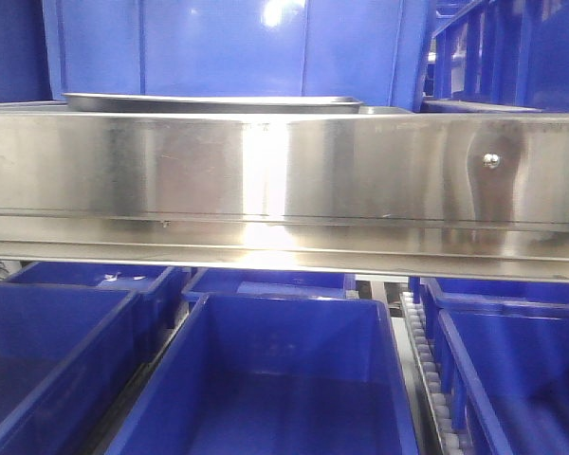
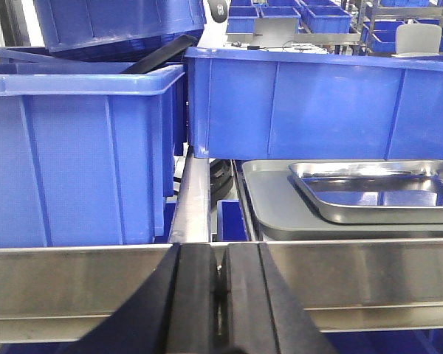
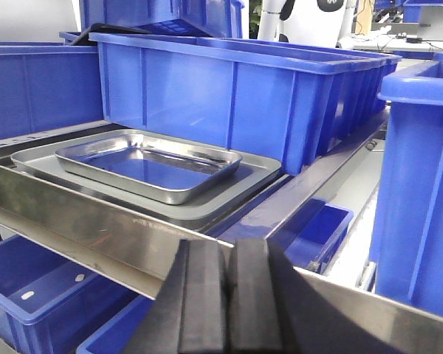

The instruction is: Stack silver trays without gaps

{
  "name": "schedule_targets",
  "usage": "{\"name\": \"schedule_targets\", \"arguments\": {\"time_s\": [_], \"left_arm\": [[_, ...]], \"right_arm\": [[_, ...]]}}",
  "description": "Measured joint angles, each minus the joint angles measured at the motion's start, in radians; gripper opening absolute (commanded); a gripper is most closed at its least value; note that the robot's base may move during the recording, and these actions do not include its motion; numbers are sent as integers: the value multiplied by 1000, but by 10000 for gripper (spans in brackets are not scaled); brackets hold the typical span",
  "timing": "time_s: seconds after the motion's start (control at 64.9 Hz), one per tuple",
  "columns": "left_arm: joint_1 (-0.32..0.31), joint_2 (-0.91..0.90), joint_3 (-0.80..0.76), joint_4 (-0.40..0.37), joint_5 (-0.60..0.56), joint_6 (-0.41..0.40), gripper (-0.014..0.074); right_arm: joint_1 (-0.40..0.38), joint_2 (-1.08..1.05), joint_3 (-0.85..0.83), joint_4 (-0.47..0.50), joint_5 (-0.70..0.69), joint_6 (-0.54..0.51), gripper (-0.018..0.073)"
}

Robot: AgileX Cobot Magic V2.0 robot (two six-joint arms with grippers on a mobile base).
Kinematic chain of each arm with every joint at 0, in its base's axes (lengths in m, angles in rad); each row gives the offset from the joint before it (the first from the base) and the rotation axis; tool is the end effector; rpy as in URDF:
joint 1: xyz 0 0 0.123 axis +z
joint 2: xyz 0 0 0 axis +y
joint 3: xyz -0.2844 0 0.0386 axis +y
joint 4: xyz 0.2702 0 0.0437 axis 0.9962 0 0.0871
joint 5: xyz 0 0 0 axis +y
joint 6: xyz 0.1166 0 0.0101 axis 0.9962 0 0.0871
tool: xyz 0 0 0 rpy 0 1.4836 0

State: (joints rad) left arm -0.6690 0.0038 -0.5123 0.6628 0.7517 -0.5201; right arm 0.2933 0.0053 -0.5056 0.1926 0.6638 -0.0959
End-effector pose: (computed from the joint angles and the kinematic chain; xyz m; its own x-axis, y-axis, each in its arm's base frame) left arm 0.0592 0.0159 0.3281 -0.0313 0.0226 -0.9993 0.2334 0.9723 0.0147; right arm 0.0418 0.0271 0.3232 -0.0868 0.0324 -0.9957 -0.3955 0.9162 0.0643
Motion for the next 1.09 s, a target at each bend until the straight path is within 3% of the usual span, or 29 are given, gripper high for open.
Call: {"name": "schedule_targets", "arguments": {"time_s": [0.308, 0.4, 0.678, 0.785, 0.909, 1.093], "left_arm": [[16, 0, 0, -2, 0, 0, -7], [85, 0, 0, -44, -48, 0, -7], [435, 0, 44, -155, -310, 0, -7], [529, 0, 94, -202, -425, 0, -7], [598, 0, 187, -251, -588, 0, -7], [611, 0, 305, -260, -708, 2, -7]], "right_arm": [[0, 0, 0, 0, -2, 0, -79], [0, 0, 0, 0, -4, 0, -79], [0, 0, 0, 4, -5, 0, -79], [0, 0, 0, 4, -5, 0, -79], [0, 0, 0, 4, -5, 2, -79], [0, 0, 0, 4, -5, 2, -79]]}}
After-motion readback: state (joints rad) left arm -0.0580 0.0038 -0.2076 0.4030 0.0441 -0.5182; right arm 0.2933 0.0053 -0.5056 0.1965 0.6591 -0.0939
